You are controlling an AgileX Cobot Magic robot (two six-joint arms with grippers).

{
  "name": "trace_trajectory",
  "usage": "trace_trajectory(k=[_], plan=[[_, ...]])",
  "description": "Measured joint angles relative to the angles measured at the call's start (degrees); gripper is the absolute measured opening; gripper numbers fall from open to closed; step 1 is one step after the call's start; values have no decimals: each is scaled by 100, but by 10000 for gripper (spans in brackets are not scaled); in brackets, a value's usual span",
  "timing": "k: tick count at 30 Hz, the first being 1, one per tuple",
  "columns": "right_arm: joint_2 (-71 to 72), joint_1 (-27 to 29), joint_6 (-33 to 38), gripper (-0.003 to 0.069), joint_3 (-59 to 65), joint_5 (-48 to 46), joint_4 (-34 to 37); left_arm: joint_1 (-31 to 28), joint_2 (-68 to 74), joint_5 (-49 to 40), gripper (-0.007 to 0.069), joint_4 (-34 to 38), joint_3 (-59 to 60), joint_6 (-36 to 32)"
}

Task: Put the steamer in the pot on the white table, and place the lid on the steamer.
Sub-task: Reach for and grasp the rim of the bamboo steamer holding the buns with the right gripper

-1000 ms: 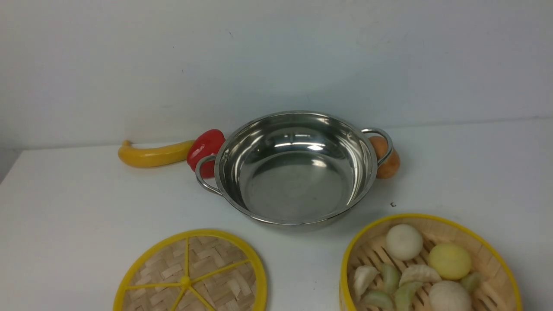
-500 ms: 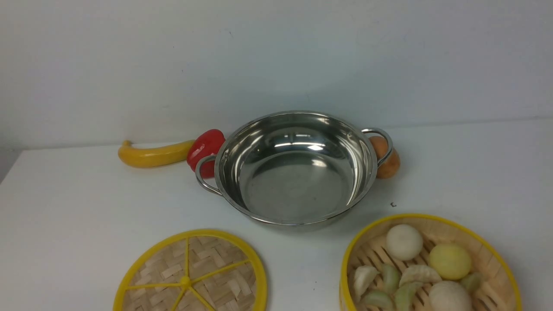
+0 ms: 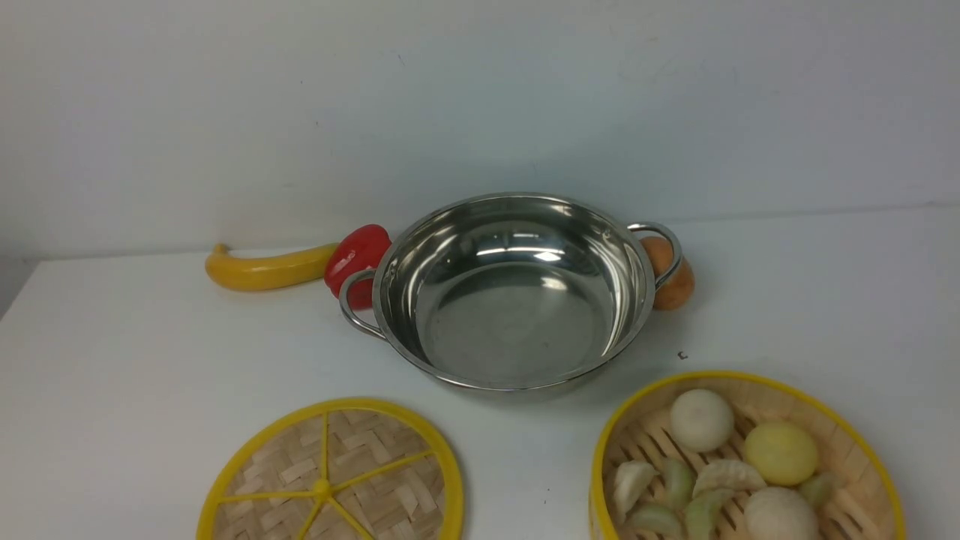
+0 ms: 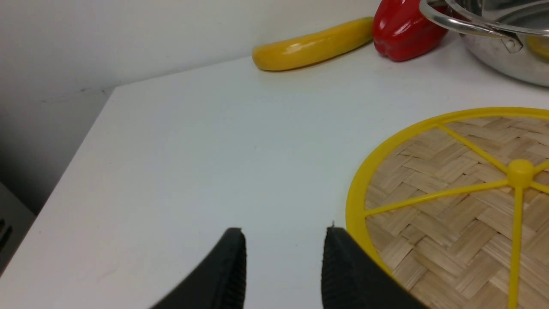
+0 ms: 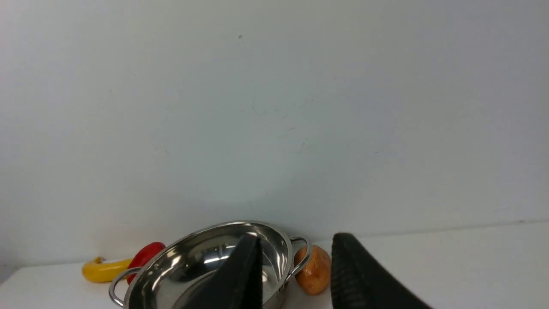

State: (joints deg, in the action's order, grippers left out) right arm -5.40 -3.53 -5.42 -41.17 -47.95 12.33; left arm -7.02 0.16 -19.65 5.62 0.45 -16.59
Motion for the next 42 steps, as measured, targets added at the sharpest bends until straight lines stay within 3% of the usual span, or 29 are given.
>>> trace_trajectory(k=[10,15,20,25,33,42], plan=[[-235,0,126,244,-52,-222,607,0,0,0,241,0,0,-2],[-1289,0,813,244,-52,-1383,657,0,0,0,241,0,0,-2],[-2267,0,1287,244,-59,-1586,662,0,0,0,241,0,0,-2],[-3453,0,1890,244,-66,-1498,248,0,0,0,241,0,0,-2],[-4994,0,2011,257,-66,-1202,-778,0,0,0,241,0,0,-2],[-6254,0,2006,323,-66,-510,-795,0,0,0,241,0,0,-2]])
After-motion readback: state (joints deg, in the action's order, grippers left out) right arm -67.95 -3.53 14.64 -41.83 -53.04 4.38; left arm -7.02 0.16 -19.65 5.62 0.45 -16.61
